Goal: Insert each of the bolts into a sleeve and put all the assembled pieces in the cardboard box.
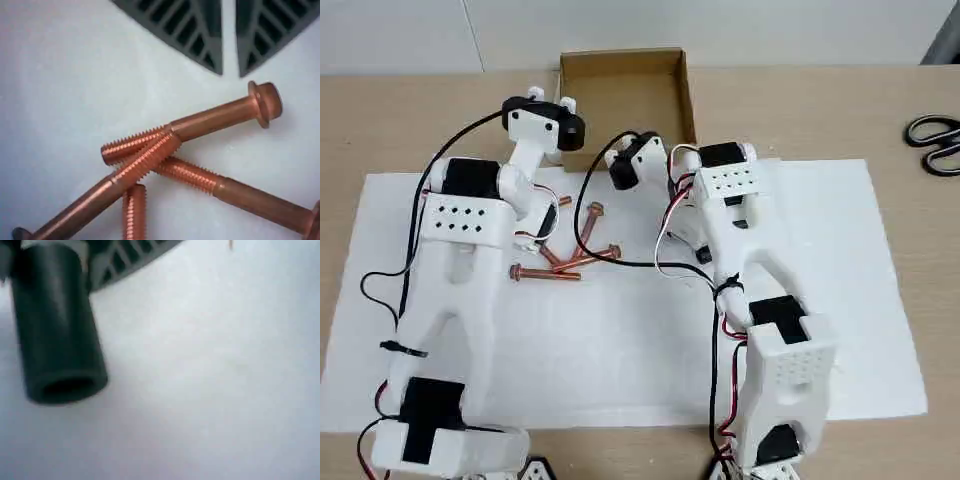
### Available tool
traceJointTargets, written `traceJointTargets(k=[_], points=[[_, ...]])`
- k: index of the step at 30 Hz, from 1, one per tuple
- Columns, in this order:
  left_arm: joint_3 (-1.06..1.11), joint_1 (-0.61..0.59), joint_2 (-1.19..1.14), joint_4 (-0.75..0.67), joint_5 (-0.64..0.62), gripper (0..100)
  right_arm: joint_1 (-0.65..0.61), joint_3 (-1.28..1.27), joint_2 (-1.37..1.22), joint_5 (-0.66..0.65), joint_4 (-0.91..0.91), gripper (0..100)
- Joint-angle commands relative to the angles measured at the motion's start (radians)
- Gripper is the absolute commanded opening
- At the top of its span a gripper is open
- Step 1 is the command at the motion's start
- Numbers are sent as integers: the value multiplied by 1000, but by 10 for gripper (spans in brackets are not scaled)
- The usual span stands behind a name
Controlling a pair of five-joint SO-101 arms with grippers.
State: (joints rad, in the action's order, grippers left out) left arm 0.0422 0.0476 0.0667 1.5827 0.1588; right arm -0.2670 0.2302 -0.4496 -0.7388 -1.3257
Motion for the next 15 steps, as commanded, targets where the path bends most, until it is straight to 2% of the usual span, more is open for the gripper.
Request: traceJointTargets(k=[1,15], points=[[-4,-2,5,-11,-8,10,-19,35,45,-2,-2,96],[-2,0,5,-12,-8,9,-28,-40,44,-11,4,97]])
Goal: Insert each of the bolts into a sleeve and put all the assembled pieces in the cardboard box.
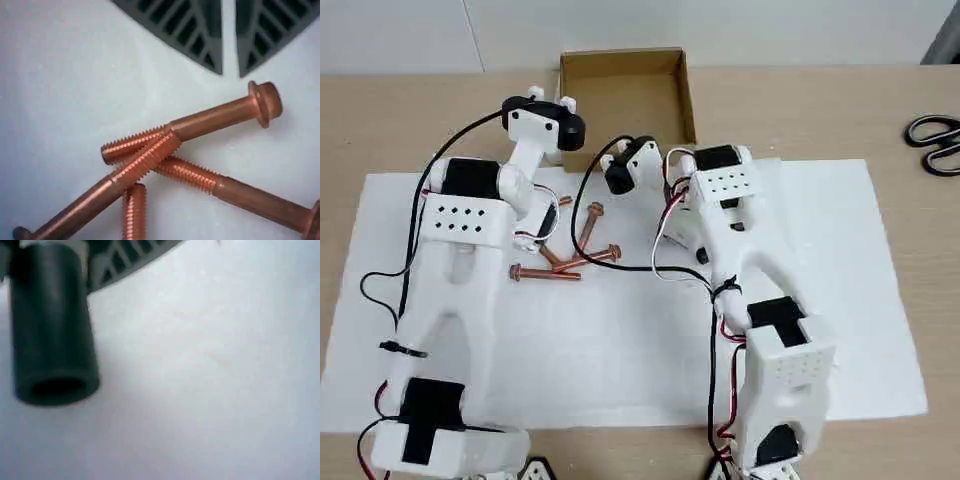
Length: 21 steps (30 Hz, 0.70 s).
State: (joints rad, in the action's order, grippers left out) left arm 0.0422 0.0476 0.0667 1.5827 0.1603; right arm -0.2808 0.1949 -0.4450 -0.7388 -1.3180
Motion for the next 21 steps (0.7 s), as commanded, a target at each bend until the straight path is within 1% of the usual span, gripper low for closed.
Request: traceJointTargets(k=[1,10,15,21], points=[[-2,0,5,-11,-9,9,-16,-5,39,-11,-4,98],[-1,2,5,-8,-9,9,-15,-6,39,-38,-18,102],[-1,2,5,-8,-9,9,-18,-6,47,-57,-22,170],[-1,2,5,-8,-9,9,-15,-6,44,-61,-39,166]])
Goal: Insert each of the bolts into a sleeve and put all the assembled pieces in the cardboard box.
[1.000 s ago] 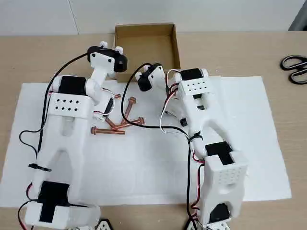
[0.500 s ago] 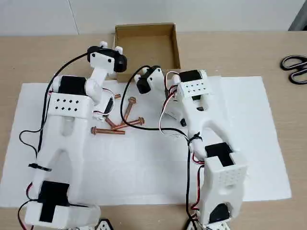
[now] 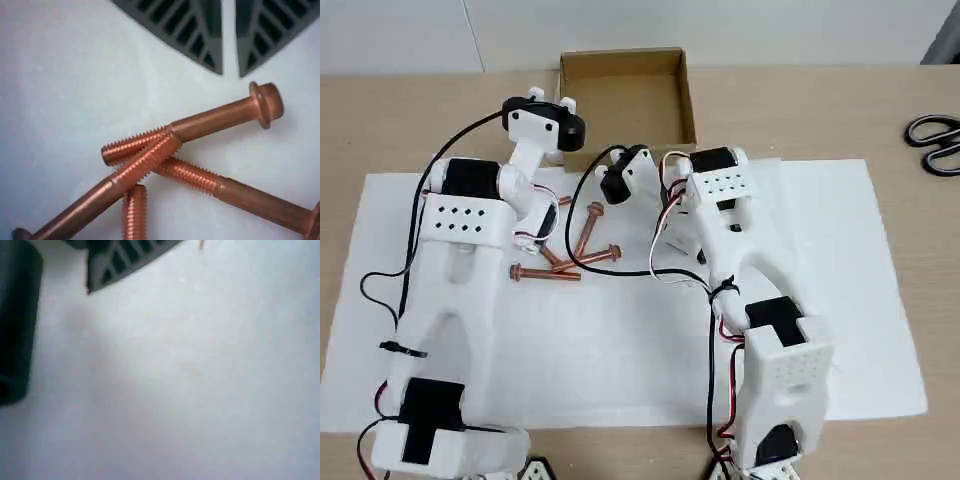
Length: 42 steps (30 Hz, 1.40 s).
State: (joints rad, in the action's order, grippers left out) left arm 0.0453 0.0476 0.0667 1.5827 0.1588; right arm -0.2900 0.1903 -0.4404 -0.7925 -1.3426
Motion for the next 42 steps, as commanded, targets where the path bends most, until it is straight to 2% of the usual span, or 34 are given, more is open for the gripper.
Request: traceJointTargets(k=[1,20,25,35,38,42], points=[[-4,2,5,-8,-8,9,-4,-2,38,-8,-15,166],[62,3,3,-14,-5,9,15,-2,-48,-2,59,162],[71,2,5,-15,-3,9,15,-2,-53,-2,84,91],[71,3,5,-15,-3,9,15,-3,-45,0,76,75],[71,3,5,-15,-5,9,13,-2,-44,0,76,5],[71,3,5,-15,-5,9,13,3,-33,-2,47,9]])
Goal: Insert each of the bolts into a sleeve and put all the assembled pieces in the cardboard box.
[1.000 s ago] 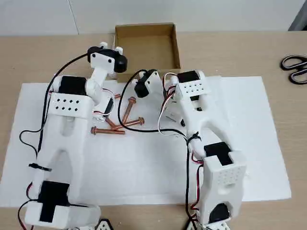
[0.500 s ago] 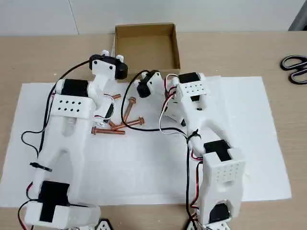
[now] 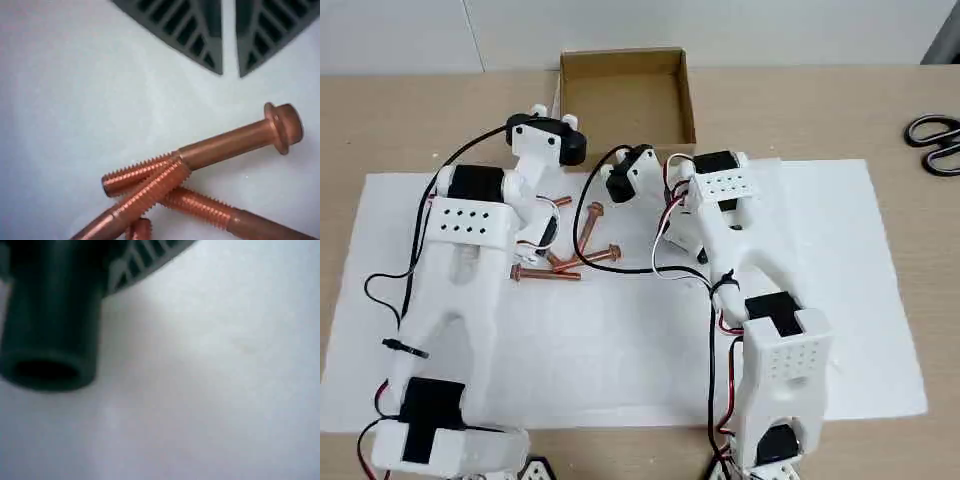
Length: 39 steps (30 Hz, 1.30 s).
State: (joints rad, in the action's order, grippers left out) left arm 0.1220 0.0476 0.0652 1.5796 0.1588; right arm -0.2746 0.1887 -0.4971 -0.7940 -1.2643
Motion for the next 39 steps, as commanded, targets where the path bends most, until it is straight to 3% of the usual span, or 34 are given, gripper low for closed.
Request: traceJointTargets(k=[1,18,30,39], points=[[-5,3,6,-12,-6,9,-2,5,38,0,-47,9],[-76,5,15,-5,-9,8,13,0,193,29,-179,13],[-295,-3,11,-5,-133,8,179,-48,197,81,-182,13],[-148,-44,-25,-138,-146,45,222,-83,409,101,-226,13]])
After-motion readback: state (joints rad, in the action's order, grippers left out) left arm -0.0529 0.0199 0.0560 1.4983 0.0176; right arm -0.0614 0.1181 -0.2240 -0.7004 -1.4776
